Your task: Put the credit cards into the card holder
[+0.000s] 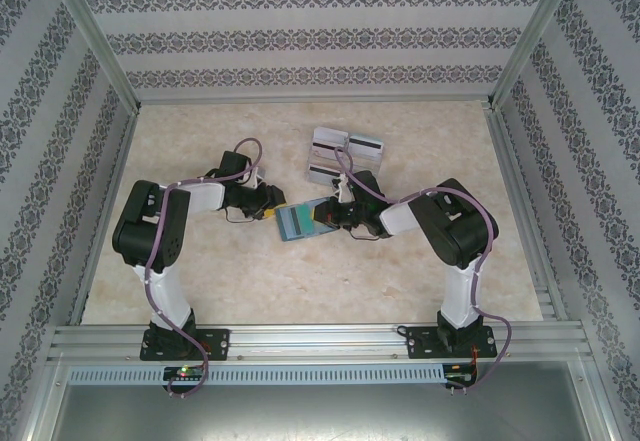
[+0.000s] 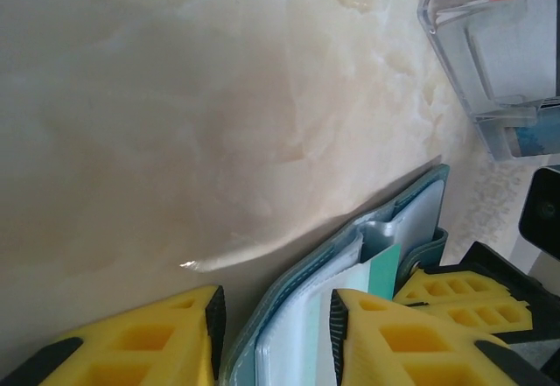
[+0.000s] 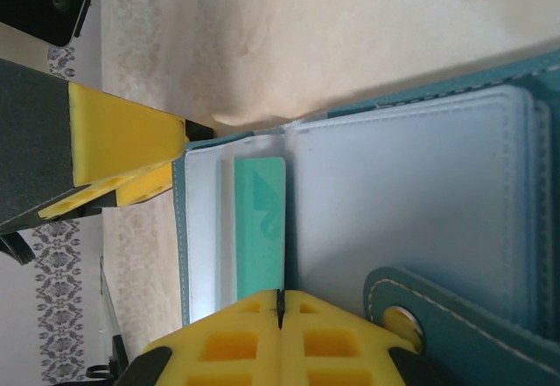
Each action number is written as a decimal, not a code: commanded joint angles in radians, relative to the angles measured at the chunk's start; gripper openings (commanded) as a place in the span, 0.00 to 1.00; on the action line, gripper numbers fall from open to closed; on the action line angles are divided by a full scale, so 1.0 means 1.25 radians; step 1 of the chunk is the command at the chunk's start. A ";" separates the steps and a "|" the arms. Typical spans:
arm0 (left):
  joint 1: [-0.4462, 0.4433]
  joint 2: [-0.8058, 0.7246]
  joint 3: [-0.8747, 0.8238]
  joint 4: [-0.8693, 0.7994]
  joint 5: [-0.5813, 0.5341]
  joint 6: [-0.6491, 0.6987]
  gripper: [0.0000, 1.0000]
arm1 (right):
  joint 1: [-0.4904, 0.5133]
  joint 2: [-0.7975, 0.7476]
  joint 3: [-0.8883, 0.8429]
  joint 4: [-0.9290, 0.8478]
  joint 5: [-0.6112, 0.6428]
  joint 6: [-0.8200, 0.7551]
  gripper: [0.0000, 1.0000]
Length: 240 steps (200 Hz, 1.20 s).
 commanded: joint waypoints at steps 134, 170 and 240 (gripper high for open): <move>0.014 -0.077 -0.039 -0.153 -0.018 0.019 0.18 | 0.029 -0.012 0.040 -0.124 0.031 -0.078 0.00; 0.008 -0.055 -0.019 -0.143 -0.011 0.014 0.18 | 0.035 -0.016 0.050 -0.145 0.037 -0.089 0.00; 0.004 -0.021 -0.022 -0.103 -0.001 0.002 0.15 | 0.058 -0.015 0.087 -0.196 0.024 -0.124 0.00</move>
